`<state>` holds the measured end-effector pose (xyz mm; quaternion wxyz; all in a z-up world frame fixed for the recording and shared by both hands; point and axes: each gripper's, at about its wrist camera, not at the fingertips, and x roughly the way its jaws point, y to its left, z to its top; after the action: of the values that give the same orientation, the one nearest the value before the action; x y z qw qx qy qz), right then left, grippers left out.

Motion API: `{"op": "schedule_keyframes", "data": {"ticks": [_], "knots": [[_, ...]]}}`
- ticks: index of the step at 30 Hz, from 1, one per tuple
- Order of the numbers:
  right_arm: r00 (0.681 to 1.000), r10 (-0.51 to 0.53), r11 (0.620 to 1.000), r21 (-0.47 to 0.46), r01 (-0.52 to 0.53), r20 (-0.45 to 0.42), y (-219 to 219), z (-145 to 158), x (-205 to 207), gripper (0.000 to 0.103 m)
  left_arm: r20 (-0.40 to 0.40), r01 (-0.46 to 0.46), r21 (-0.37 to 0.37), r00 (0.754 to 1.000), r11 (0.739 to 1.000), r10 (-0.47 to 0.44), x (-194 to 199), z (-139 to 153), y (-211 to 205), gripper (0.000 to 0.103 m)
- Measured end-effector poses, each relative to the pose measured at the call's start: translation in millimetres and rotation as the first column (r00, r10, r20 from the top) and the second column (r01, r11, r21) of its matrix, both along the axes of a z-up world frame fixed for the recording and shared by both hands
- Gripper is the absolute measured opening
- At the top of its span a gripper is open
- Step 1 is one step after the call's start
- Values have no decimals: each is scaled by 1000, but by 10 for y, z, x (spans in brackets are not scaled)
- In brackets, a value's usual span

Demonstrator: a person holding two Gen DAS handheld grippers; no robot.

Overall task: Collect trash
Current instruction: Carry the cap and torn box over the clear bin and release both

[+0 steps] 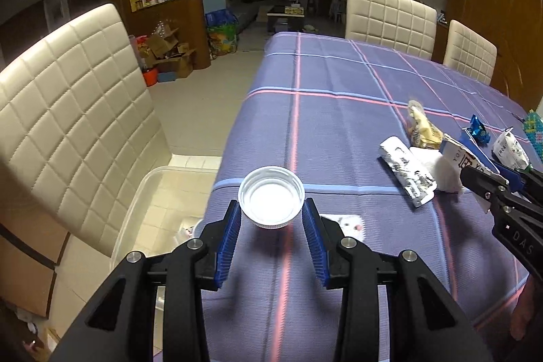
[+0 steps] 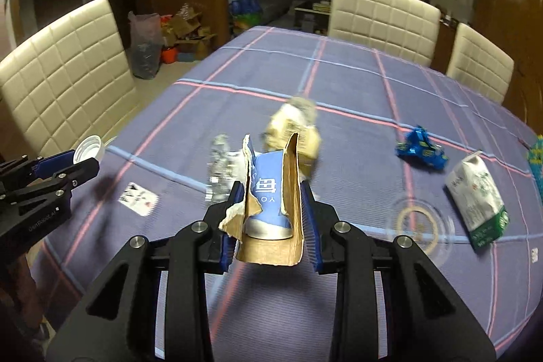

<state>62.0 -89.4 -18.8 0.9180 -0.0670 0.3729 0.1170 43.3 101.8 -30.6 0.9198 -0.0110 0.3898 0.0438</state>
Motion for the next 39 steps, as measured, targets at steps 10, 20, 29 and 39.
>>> {"op": "schedule_keyframes", "data": {"ticks": [10, 20, 29, 39], "knots": [[995, 96, 995, -29, -96, 12, 482, 8, 16, 34, 5, -66, 1, 998, 998, 66, -92, -17, 277, 37], [984, 176, 983, -49, -176, -3, 939, -62, 111, 34, 10, -136, 15, 991, 991, 136, -205, -42, 574, 37], [976, 219, 973, -76, -218, 2, 1253, -57, 139, 34, 27, -182, 24, 983, 983, 182, -295, -28, 772, 37], [966, 257, 962, -98, -253, 31, 1498, -11, 119, 34, 53, -233, 37, 971, 972, 231, -387, 24, 955, 37]]}}
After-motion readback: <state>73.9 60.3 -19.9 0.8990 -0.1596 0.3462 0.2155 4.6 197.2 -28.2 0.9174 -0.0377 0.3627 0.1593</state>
